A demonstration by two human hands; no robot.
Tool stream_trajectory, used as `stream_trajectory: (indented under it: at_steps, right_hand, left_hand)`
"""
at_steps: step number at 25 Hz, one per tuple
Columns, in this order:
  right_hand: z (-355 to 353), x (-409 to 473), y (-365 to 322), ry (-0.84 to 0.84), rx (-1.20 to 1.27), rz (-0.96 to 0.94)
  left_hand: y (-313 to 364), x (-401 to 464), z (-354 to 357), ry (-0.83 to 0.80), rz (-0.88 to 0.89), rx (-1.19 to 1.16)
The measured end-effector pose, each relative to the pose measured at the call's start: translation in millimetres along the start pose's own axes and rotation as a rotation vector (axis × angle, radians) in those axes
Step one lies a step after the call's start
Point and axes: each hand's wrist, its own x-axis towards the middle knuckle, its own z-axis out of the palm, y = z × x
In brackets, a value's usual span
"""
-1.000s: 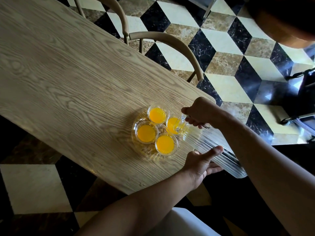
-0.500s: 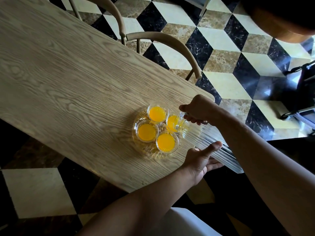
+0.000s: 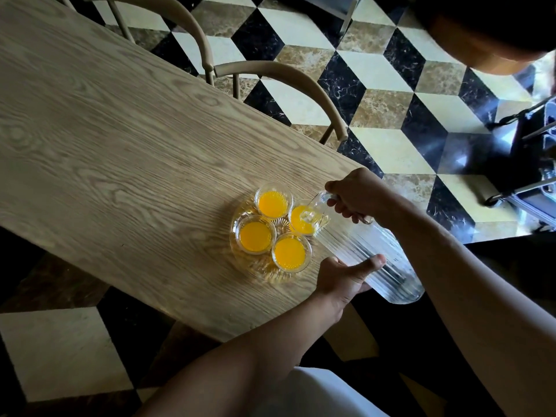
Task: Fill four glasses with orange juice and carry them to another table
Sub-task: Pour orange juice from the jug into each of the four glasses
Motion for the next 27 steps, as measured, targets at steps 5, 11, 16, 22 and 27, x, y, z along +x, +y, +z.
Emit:
stream_trajectory:
  at_steps: [5,11,16,22,27]
  right_hand:
    - [-6.5,-34.3,25.7,0.141,0.152,-0.004]
    - [1.4,-81.6,69.8,0.335,0.389,-0.036]
    - [11.7,-120.7,112.4,0.431,0.654,-0.125]
    - [26.5,-164.6,149.6,0.395,0.772,-0.249]
    - [45.5,-197.1,161.1,0.338,0.811,-0.318]
  left_hand:
    - [-10.2,-4.2,-11.5,0.091,0.081,0.391]
    - [-25.1,-11.8,-21.4,0.132,0.201,0.757]
    - [-36.4,-27.0,-27.5,0.134,0.318,0.861]
    - [-57.6,-54.4,-32.6,0.155,0.393,0.890]
    - [-80.1,-86.6,-49.5,0.267,0.426,0.884]
